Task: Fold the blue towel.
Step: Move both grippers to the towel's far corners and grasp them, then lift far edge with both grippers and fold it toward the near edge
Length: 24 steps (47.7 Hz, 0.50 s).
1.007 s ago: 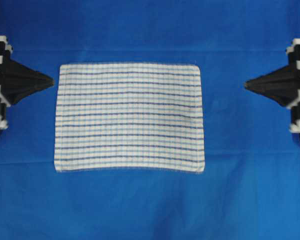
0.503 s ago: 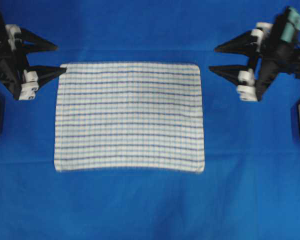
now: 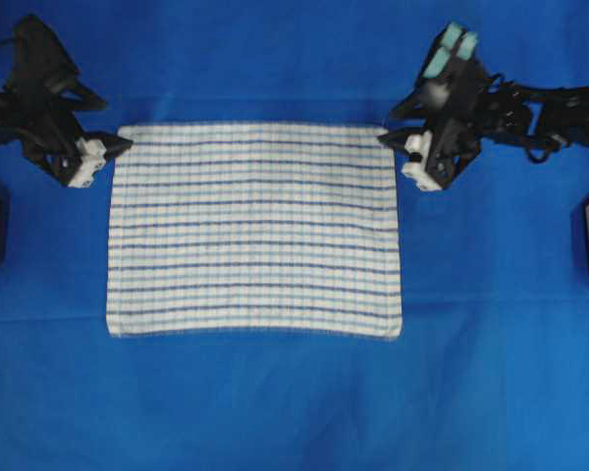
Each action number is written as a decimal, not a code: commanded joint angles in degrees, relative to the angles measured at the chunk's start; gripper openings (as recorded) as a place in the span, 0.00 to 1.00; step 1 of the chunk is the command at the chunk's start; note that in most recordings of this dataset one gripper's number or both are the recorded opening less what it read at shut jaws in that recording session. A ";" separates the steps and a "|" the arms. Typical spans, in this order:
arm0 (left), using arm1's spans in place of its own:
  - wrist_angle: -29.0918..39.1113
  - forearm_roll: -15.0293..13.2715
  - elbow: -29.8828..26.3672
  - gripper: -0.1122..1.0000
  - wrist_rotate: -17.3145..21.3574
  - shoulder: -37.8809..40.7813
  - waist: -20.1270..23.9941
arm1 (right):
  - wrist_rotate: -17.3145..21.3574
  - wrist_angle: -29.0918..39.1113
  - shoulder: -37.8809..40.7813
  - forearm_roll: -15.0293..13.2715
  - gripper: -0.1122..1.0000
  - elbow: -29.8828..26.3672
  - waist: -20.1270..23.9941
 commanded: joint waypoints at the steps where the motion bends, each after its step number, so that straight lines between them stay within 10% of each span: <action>1: -2.46 0.00 -1.14 0.90 0.09 3.87 0.97 | -0.18 -0.18 1.67 -0.09 0.58 -1.85 -0.44; 24: -4.92 0.09 -1.32 0.86 0.18 10.20 3.34 | -0.35 -1.67 10.72 -0.18 0.58 -4.48 -3.34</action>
